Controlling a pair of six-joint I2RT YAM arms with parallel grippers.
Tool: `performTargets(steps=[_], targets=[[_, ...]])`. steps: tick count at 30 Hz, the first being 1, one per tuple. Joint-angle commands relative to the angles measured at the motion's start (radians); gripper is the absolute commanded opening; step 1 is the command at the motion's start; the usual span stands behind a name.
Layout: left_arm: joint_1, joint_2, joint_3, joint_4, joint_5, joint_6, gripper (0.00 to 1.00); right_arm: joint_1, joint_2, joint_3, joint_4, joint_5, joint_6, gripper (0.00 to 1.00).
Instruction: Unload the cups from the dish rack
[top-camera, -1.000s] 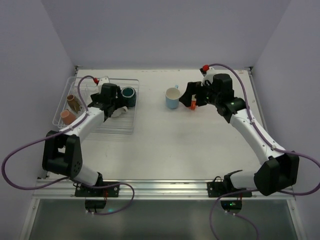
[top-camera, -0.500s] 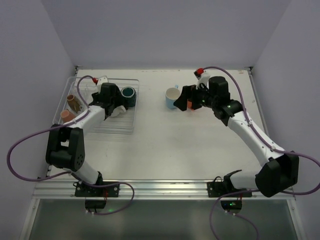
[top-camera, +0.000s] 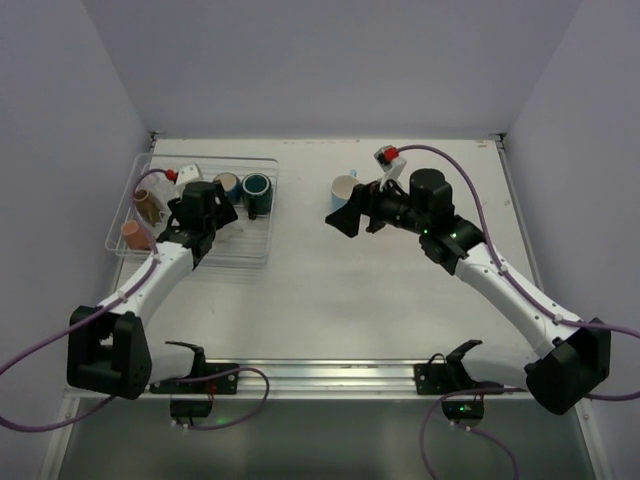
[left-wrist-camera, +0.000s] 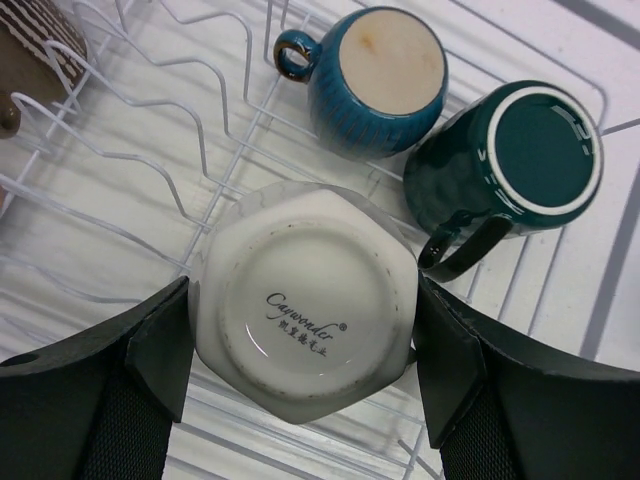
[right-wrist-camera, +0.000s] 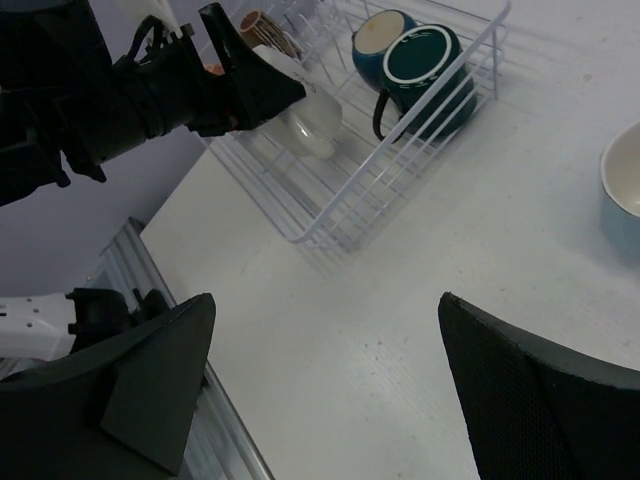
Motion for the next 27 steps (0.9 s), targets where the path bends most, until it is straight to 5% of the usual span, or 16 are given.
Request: performTargets(steps=[1, 10, 19, 27], targets=[[0.006, -0.096, -0.005, 0.104, 0.016, -0.021, 0.05, 0.031, -0.02, -0.029, 0.162, -0.026, 0.101, 0.95], [0.006, -0.316, 0.007, 0.132, 0.359, -0.06, 0.03, 0.081, 0.017, -0.144, 0.497, -0.009, 0.403, 0.91], [0.006, -0.472, -0.012, 0.247, 0.672, -0.164, 0.02, 0.116, 0.122, -0.132, 0.634, 0.026, 0.581, 0.9], [0.006, -0.54, -0.131, 0.538, 0.885, -0.356, 0.02, 0.125, 0.203, -0.148, 0.821, 0.04, 0.759, 0.94]])
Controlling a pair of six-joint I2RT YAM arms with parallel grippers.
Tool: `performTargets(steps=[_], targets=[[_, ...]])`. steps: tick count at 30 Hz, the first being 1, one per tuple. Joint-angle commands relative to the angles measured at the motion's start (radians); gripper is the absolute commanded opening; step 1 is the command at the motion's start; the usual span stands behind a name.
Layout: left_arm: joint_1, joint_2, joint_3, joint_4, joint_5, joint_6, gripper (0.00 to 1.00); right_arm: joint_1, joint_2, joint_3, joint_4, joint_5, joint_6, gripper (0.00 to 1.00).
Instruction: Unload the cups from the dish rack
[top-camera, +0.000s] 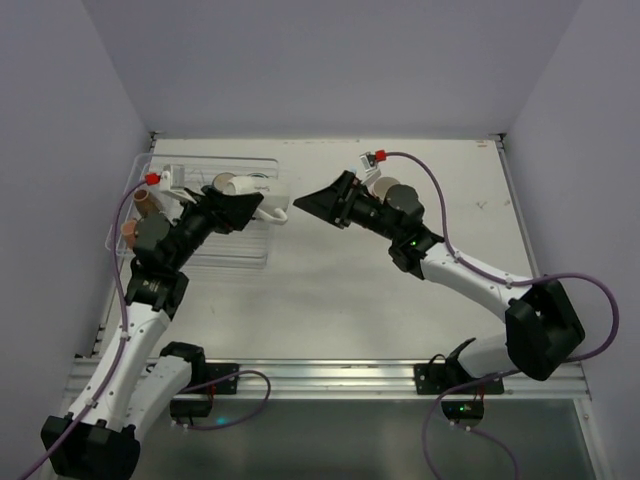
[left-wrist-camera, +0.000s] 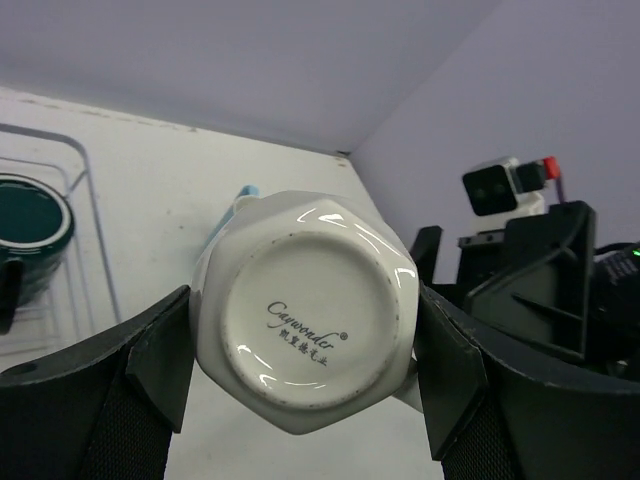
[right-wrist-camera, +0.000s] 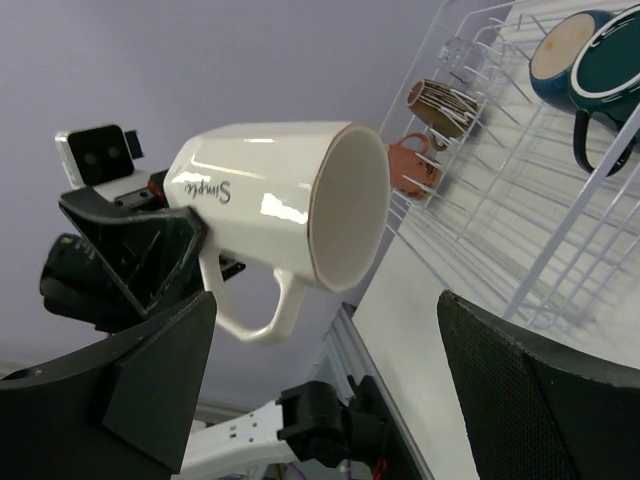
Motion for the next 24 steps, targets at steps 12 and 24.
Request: performTargets(steps=[12, 24], targets=[[0.004, -0.014, -0.077, 0.451, 0.253, -0.269, 0.02, 0.027, 0.115, 0.041, 0.394, -0.155, 0.147, 0.68], [-0.017, 0.005, -0.131, 0.523, 0.274, -0.316, 0.03, 0.031, 0.198, 0.1, 0.642, -0.223, 0.248, 0.5]])
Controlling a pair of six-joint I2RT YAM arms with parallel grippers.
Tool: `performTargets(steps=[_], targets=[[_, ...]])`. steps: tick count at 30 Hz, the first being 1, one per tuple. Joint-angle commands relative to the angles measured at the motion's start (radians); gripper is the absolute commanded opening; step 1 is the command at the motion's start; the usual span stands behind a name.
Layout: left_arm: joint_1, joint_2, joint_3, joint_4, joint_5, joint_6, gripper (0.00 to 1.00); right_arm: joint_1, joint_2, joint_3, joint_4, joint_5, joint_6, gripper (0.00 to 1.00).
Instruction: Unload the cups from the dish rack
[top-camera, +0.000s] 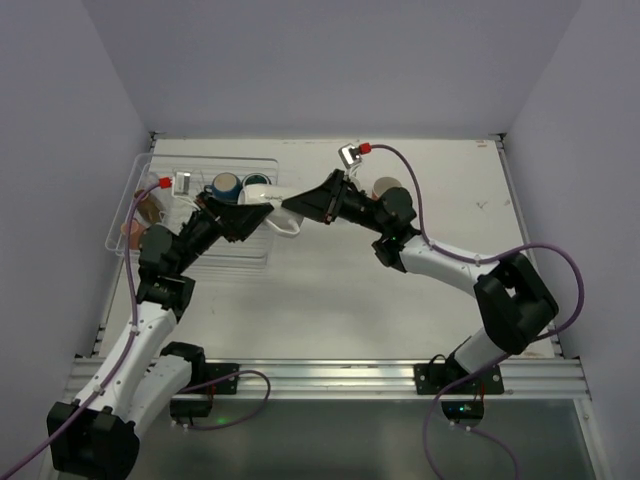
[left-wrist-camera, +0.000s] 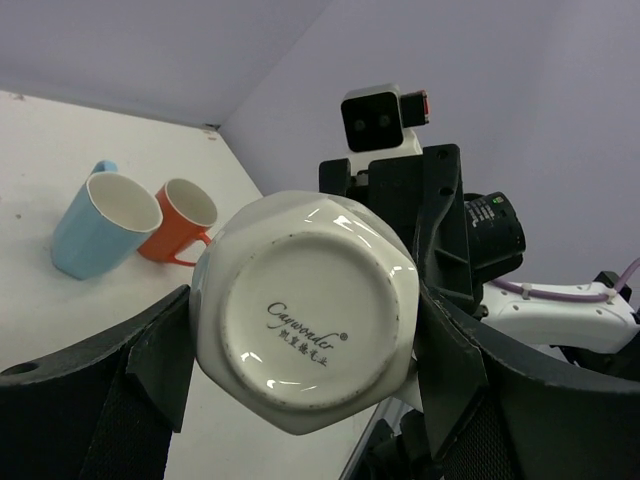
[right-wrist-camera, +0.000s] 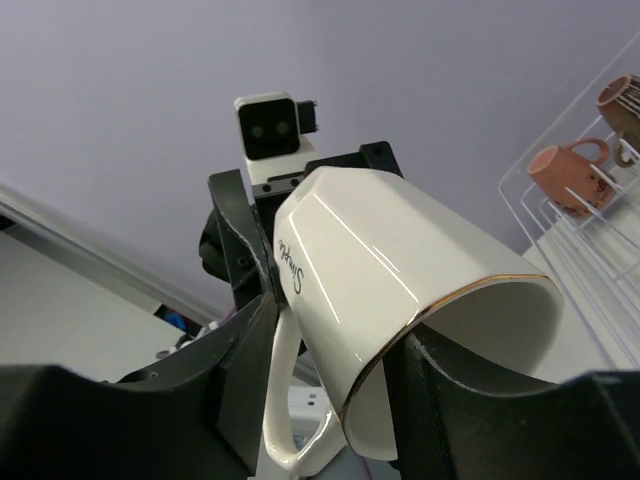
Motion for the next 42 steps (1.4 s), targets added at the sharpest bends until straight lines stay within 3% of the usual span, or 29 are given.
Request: performTargets(steps=[1, 4, 5, 7, 8, 9, 12, 15, 23, 25, 26, 27, 29, 34, 39, 42], targets=[[-0.016, -0.017, 0.009, 0.158, 0.027, -0.055, 0.04, 0.004, 0.032, 0.05, 0.211, -0.036, 0.07, 0.47], [-0.024, -0.024, -0.005, 0.155, 0.009, -0.055, 0.12, 0.004, 0.04, 0.046, 0.285, -0.033, 0.117, 0.38], [-0.024, -0.026, -0.007, 0.149, 0.006, -0.053, 0.16, 0.004, 0.027, 0.039, 0.288, -0.024, 0.112, 0.28], [-0.024, -0.026, -0.005, 0.125, -0.001, -0.044, 0.38, 0.006, 0.001, 0.015, 0.264, -0.005, 0.091, 0.17], [-0.024, -0.027, -0.005, 0.114, -0.004, -0.031, 0.48, 0.006, -0.029, -0.002, 0.247, 0.005, 0.053, 0.07], [-0.026, -0.027, -0.005, 0.104, -0.008, -0.023, 0.67, 0.006, -0.046, -0.01, 0.207, 0.015, 0.035, 0.03], [-0.024, -0.029, 0.028, 0.013, -0.023, 0.041, 0.89, 0.004, -0.109, -0.039, 0.14, 0.041, -0.034, 0.0], [-0.026, -0.037, 0.097, -0.13, -0.057, 0.143, 1.0, -0.002, -0.152, -0.06, 0.084, 0.055, -0.072, 0.0], [-0.024, -0.063, 0.275, -0.527, -0.149, 0.442, 1.0, -0.078, -0.27, -0.077, -0.098, 0.039, -0.19, 0.0], [-0.024, -0.069, 0.315, -0.642, -0.211, 0.53, 1.0, -0.114, -0.345, -0.041, -0.373, 0.067, -0.356, 0.0], [-0.024, -0.069, 0.324, -0.685, -0.264, 0.561, 1.0, -0.15, -0.368, 0.023, -0.51, 0.147, -0.429, 0.0], [-0.024, -0.078, 0.329, -0.719, -0.292, 0.587, 1.0, -0.167, -0.388, 0.064, -0.768, 0.214, -0.507, 0.0], [-0.024, -0.095, 0.315, -0.814, -0.356, 0.655, 1.0, -0.224, -0.41, 0.18, -1.058, 0.414, -0.71, 0.0], [-0.026, -0.165, 0.22, -0.816, -0.384, 0.704, 1.0, -0.428, -0.323, 0.354, -1.367, 0.612, -0.911, 0.0], [-0.07, -0.213, 0.145, -0.799, -0.425, 0.724, 1.0, -0.506, -0.153, 0.479, -1.494, 0.772, -0.995, 0.0], [-0.121, -0.195, 0.142, -0.799, -0.433, 0.737, 1.0, -0.554, -0.035, 0.527, -1.522, 0.776, -1.012, 0.0]])
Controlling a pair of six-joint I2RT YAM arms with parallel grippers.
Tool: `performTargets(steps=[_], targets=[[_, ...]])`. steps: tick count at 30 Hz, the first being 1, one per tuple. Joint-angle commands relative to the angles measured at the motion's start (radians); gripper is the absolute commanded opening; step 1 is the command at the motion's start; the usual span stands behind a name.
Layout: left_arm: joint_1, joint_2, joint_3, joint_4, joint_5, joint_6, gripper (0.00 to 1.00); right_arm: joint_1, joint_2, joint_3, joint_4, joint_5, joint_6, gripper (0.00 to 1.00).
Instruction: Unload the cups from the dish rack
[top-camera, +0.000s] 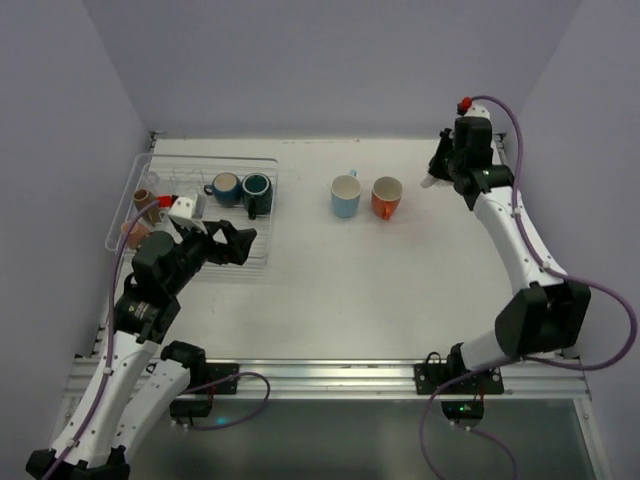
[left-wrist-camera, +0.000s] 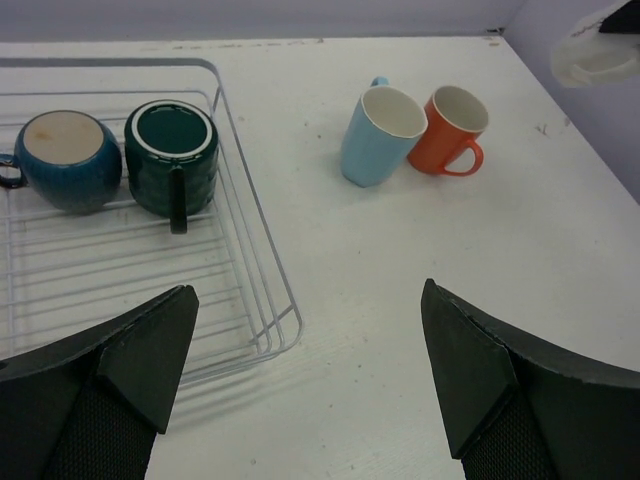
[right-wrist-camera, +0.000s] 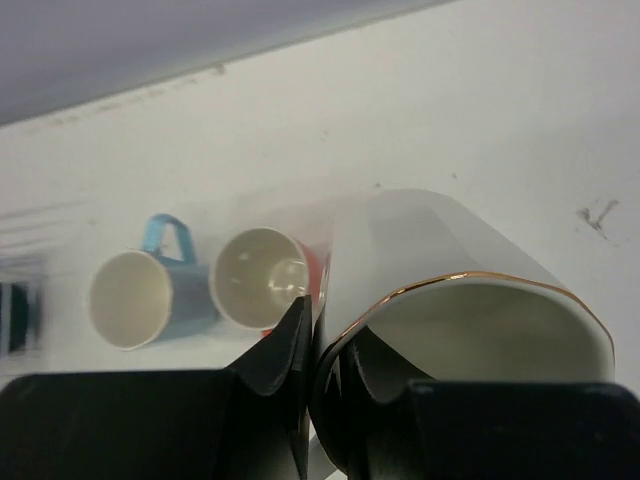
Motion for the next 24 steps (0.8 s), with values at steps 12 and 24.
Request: performTargets(steps=[12, 24], targets=[[-0.13, -0.017, 0.0, -0.043, -0.105, 0.064, 1.0, -0.029, 0.387, 0.15, -0.059, -0.046, -0.125, 0.0], [-0.133, 0.025, 0.003, -0.048, -0.129, 0.063, 1.0, -0.031, 0.481, 0.182, -0.08, -0.01, -0.134, 0.17]])
